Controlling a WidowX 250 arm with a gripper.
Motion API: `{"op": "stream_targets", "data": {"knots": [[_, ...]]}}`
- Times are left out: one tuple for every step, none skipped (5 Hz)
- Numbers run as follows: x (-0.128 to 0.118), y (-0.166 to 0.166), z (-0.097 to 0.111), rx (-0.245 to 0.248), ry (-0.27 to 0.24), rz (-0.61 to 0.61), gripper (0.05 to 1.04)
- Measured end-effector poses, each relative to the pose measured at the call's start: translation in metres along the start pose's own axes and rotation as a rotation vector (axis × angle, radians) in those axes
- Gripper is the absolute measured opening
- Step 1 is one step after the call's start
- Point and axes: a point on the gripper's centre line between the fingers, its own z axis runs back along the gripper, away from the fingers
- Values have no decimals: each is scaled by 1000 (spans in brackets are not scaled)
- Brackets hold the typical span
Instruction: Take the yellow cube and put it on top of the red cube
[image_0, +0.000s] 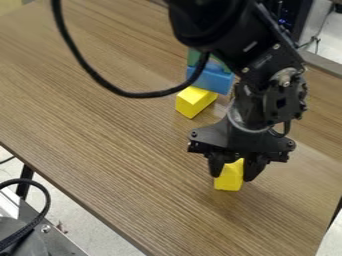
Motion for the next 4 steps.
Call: {"op": "stream_targets", "data": {"knots": [[1,-3,0,17,-4,8,488],[5,-12,3,29,1,23,488],[28,-47,32,2,-76,123,488],[48,-69,62,-8,-130,260,488]]}}
